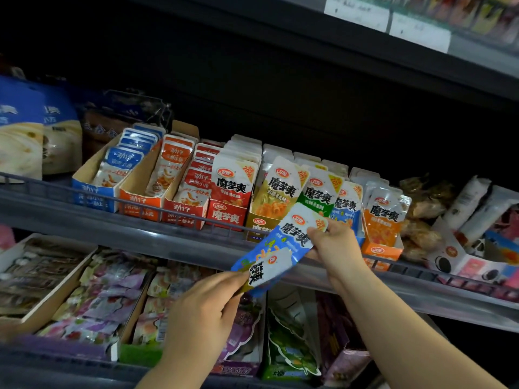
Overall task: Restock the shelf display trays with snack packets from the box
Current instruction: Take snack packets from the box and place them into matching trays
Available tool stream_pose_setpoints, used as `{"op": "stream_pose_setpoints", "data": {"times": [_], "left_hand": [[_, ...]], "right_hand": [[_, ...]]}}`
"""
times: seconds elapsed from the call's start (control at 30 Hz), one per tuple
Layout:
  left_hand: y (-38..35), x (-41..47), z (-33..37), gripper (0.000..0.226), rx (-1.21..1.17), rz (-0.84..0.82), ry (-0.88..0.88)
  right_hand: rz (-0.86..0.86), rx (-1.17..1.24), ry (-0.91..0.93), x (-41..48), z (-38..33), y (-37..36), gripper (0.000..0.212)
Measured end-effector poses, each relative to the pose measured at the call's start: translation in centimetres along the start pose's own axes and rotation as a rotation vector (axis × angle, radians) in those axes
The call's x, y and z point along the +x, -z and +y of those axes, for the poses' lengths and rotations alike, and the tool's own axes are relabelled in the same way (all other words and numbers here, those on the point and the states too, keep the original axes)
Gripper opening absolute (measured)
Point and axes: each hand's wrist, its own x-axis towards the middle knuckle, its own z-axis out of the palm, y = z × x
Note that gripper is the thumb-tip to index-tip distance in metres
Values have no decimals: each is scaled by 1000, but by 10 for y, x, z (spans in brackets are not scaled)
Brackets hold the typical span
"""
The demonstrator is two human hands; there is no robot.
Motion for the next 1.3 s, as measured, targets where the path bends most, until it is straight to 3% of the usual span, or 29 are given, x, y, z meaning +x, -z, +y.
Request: {"op": "stream_pose_setpoints", "data": {"times": [0.1, 0.27, 0.4, 0.5, 0.67, 0.73, 0.9, 1.3], "left_hand": [[4, 5, 4, 45, -69, -35, 70], [3, 7, 6, 19, -243, 8, 316], [0, 10, 16, 18, -316, -98, 474], [-6, 12, 18, 35, -360, -111, 486], [-18, 15, 19, 17, -476, -148, 624], [-20, 17, 20, 16, -501, -146, 636], [-23, 20, 24, 23, -569, -158, 662], [-25, 22, 22, 33, -596, -150, 660]], "right_hand": [[59, 26, -4, 8, -1, 18, 15], [183, 17, 168, 19, -12, 51, 19], [322, 85, 284, 36, -30, 78, 16], [397, 46, 359, 46, -39, 97, 30], [502, -43, 448, 62, -41, 108, 21], [504, -96, 496, 67, -41, 105, 12], [441, -259, 583, 74, -35, 101, 23], [398, -242, 546, 83, -35, 111, 25]]}}
